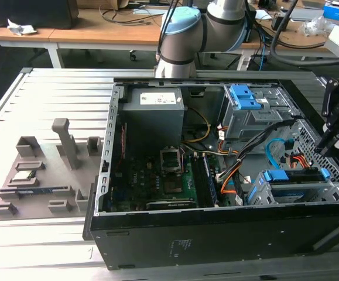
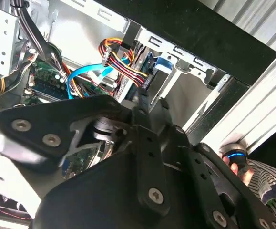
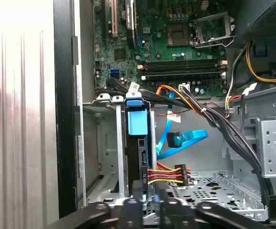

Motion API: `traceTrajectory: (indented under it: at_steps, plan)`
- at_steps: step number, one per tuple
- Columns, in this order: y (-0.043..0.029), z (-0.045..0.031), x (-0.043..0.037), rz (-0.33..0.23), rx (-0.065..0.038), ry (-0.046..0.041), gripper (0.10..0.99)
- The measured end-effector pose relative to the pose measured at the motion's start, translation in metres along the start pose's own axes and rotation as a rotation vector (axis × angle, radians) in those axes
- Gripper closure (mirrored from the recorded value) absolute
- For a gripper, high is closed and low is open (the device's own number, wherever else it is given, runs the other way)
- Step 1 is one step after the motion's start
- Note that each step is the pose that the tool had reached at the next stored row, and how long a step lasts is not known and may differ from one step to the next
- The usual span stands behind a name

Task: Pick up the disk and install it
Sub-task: 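Insert the second disk wire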

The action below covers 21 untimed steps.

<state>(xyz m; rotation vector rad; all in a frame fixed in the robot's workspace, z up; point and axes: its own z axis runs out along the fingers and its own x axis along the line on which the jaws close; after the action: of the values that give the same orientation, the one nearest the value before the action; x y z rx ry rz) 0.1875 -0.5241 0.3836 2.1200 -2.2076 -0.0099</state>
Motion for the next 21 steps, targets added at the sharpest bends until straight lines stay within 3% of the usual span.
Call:
traceTrajectory:
  at_steps: [1, 5, 6, 8, 9, 17, 21]
  plan:
    - [0.0, 0.0, 0.0, 0.0, 0.0, 0.0, 0.784]
    - [0.0006, -0.0004, -0.0032, 0.0, 0.0, 0.0005, 0.784]
    - [0.0028, -0.0001, -0.0079, -0.001, 0.0, 0.0, 0.784]
    - [0.0129, 0.0002, -0.0245, -0.004, 0.0, 0.0003, 0.784]
    - [0.0177, 0.0011, -0.0269, -0.006, 0.0, 0.0002, 0.784]
    - [0.045, 0.0057, -0.0266, -0.018, 0.001, 0.0012, 0.784]
    - [0.0487, 0.0094, -0.0254, -0.046, 0.002, 0.0028, 0.784]
